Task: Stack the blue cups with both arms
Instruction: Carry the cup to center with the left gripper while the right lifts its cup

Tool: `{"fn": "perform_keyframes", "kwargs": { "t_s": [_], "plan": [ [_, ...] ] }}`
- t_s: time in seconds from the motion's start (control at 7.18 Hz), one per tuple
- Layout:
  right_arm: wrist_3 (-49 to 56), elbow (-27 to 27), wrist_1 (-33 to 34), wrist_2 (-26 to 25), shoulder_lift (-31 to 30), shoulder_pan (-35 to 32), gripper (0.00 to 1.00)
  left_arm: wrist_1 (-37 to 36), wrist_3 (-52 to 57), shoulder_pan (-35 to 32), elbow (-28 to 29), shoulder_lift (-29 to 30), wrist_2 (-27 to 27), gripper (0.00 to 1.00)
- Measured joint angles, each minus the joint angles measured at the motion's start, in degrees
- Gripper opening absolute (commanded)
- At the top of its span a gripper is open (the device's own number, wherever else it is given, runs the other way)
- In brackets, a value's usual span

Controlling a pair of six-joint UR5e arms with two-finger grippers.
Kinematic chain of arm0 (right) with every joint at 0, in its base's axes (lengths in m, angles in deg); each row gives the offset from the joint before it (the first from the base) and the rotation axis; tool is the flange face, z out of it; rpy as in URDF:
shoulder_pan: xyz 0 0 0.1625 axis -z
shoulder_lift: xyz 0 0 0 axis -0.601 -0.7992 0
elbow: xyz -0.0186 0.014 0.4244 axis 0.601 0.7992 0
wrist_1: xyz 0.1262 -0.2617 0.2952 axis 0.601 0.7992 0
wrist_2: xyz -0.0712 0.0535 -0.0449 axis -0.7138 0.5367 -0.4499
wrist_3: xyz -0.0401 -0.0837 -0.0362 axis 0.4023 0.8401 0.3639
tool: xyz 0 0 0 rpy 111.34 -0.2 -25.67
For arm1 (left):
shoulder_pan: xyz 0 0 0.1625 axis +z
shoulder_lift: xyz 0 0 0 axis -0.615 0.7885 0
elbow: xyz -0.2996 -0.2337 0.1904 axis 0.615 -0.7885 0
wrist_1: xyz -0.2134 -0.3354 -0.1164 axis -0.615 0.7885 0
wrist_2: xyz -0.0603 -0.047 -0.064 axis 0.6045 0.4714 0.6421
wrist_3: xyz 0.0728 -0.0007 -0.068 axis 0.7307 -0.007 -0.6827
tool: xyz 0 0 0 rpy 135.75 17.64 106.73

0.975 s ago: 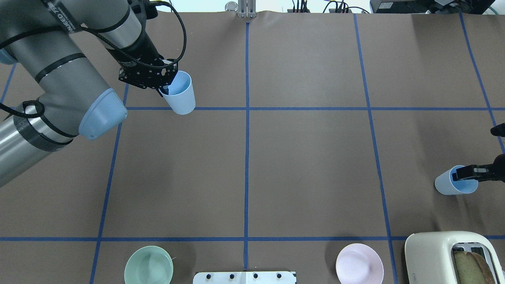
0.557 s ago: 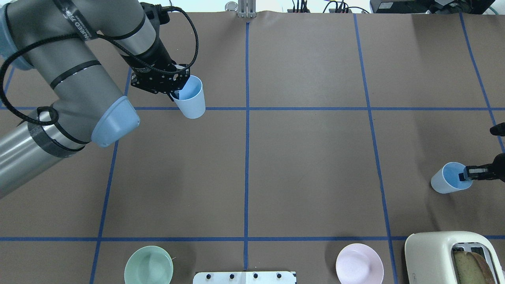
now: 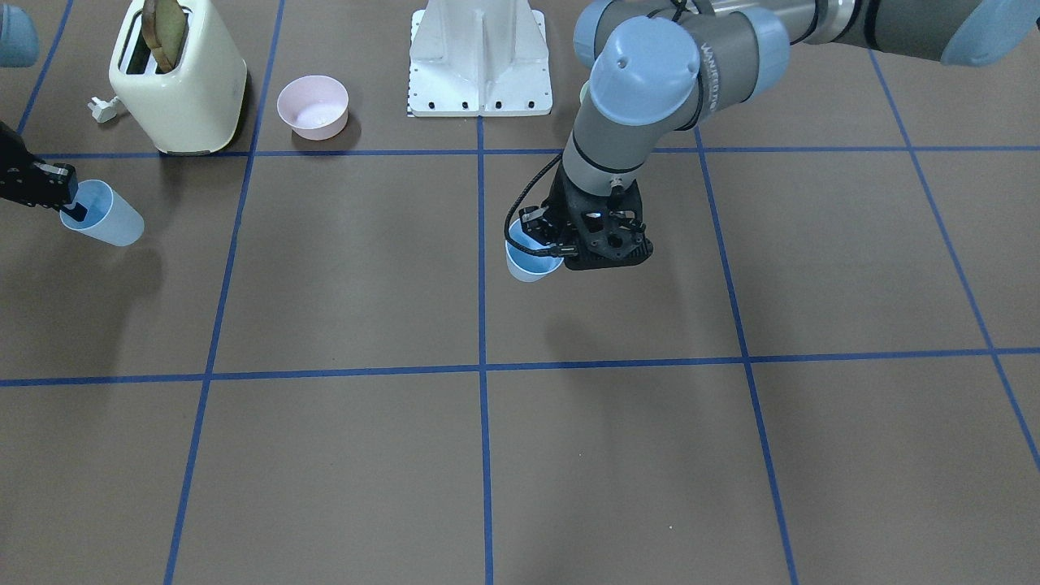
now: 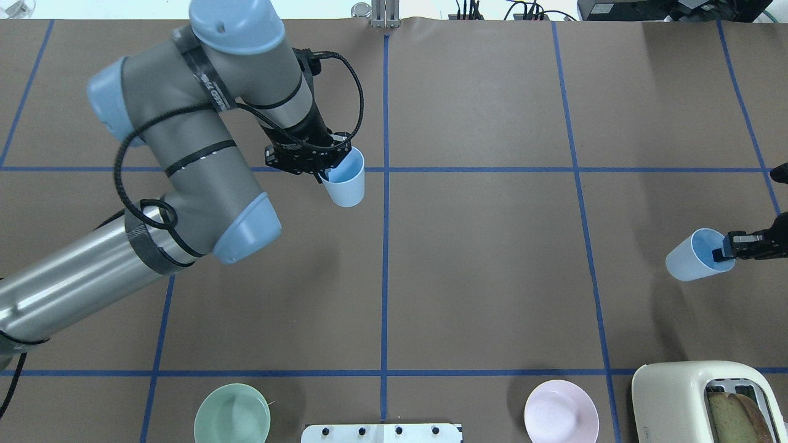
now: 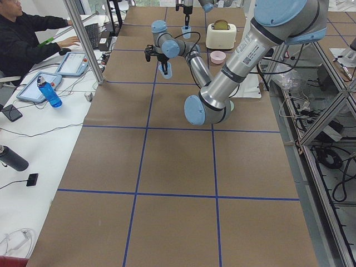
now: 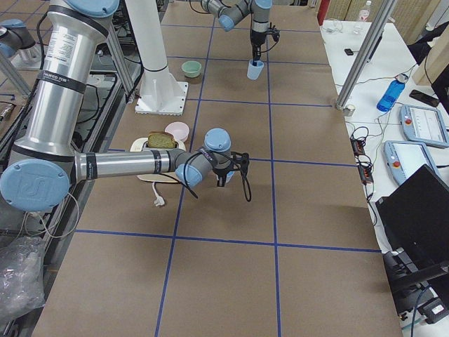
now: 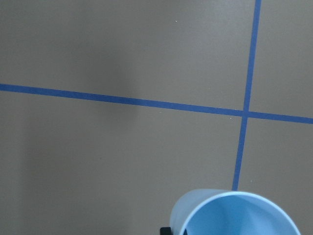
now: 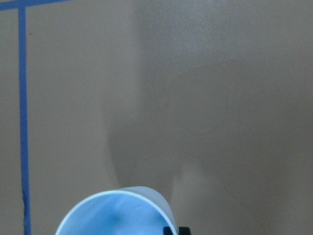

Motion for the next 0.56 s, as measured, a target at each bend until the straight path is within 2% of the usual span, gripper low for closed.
{"fn": "perform_keyframes", "kwargs": {
  "t_s": [0.14, 0.56],
  "plan": [
    [0.58, -0.15, 4.82, 0.86, 4.06, -1.68, 0.00, 3.80, -1.84, 2.00, 3.67, 1.00, -1.90, 0.00],
    [6.80, -0.91, 26.73, 1.95, 19.13, -7.42, 0.00, 11.07, -4.21, 6.00, 10.52, 2.19, -6.11, 0.00]
  ]
}}
